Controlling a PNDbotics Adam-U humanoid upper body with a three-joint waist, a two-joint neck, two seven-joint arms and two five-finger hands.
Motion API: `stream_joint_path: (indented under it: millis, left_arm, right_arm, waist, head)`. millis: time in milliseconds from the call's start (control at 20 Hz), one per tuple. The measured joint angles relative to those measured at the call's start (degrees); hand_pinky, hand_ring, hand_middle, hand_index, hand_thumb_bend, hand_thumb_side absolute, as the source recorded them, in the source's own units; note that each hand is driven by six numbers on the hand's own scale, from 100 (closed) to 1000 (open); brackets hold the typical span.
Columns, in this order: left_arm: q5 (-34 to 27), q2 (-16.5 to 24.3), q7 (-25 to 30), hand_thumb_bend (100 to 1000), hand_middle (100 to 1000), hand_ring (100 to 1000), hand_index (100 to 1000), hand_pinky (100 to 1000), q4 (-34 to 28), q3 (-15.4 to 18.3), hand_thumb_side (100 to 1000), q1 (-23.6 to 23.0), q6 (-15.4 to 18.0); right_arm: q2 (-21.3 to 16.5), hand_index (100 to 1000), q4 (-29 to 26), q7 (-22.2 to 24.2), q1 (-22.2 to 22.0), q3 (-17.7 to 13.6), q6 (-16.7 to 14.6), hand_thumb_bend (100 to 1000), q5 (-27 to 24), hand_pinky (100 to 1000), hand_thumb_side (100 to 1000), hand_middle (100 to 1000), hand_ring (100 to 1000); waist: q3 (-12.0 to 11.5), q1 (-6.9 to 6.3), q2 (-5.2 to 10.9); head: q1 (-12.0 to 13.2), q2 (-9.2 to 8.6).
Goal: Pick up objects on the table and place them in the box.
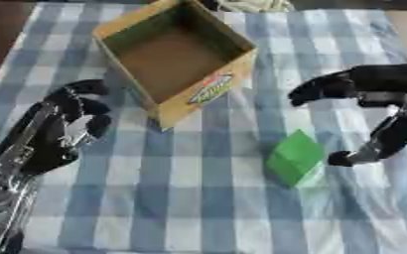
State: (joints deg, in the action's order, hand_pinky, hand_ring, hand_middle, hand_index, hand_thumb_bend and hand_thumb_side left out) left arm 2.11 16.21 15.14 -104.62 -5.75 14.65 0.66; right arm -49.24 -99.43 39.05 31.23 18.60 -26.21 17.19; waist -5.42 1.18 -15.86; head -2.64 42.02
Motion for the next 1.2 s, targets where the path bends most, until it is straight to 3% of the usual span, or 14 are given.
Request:
stream_joint_path:
  millis: [1200]
  left_arm:
    - [0.00, 0.00, 0.15, 508, 755, 691, 865, 779, 0.00, -0.01, 542, 0.03, 0.08]
  right_arm:
    - [3.58, 959, 5.64, 0.44, 0.31, 2.92, -0.73, 402, 3.16, 880, 576, 931, 924]
  waist:
    - [-0.54, -0.20, -0.03]
  head:
    - [-0.25, -0.01]
